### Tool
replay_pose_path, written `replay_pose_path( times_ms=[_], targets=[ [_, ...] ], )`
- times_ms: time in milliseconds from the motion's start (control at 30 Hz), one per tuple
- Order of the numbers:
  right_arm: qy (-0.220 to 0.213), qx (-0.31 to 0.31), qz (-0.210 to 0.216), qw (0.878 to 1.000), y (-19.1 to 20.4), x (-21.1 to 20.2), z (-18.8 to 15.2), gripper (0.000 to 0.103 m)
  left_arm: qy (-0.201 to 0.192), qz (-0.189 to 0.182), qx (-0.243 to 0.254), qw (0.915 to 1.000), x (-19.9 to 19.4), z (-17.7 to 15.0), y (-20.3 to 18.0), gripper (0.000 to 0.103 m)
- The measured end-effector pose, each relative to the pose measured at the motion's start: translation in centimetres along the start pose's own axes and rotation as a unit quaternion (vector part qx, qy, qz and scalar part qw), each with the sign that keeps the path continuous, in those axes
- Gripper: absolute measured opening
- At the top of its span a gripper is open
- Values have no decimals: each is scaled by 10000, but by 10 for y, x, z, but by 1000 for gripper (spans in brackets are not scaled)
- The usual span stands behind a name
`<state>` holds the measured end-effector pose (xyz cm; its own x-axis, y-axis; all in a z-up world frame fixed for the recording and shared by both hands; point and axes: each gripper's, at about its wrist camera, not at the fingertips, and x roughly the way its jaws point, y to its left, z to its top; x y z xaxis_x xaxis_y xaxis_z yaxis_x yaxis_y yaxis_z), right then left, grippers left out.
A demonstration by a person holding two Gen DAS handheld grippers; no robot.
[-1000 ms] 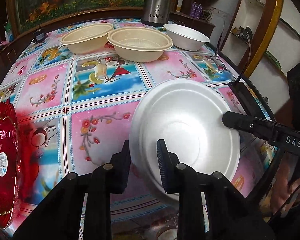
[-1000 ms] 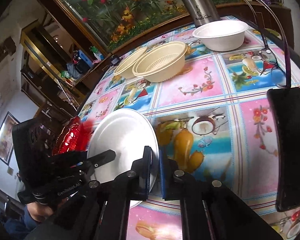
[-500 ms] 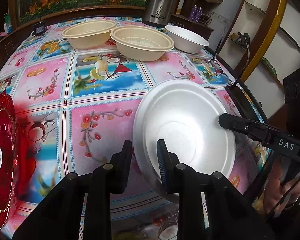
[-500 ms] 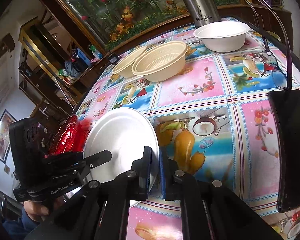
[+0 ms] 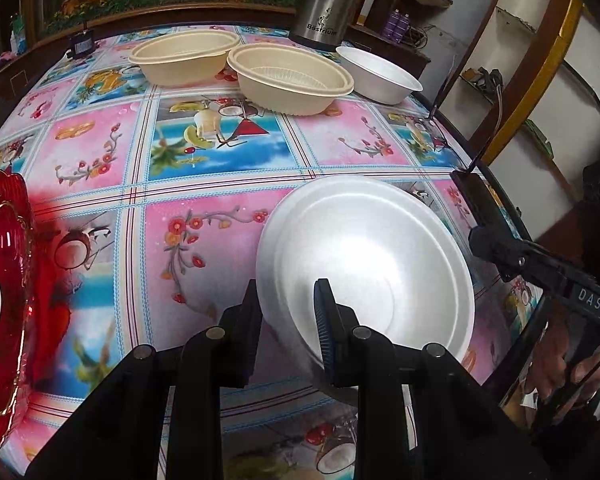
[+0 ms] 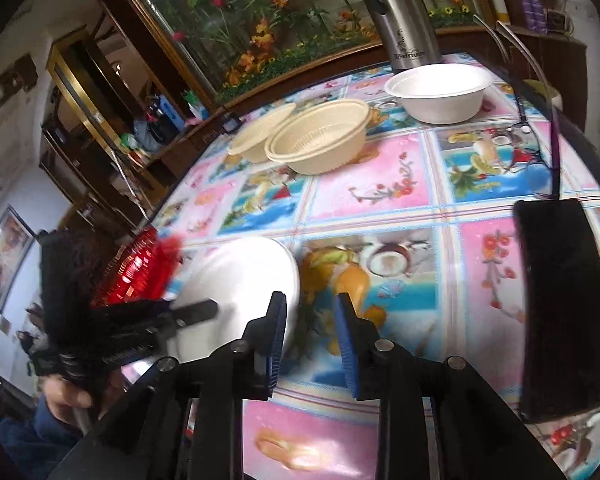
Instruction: Organize plates and bowls
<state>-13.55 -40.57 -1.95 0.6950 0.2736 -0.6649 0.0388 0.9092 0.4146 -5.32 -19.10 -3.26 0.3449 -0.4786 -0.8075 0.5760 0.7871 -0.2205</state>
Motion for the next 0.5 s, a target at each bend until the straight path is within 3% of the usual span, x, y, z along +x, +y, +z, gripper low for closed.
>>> replay_pose_path(
  times_ms=[200, 333, 500],
  targets=[
    [349, 197, 498, 9980, 1, 4, -11, 28, -6, 9, -31, 10000, -1, -2, 2, 23],
    [425, 320, 608, 9967, 6, 14, -12, 30, -28, 26, -49, 10000, -1, -2, 3, 23],
    [438, 203, 424, 9979, 13, 19, -12, 11, -104, 75, 81, 9999, -3, -4, -2, 21]
  ],
)
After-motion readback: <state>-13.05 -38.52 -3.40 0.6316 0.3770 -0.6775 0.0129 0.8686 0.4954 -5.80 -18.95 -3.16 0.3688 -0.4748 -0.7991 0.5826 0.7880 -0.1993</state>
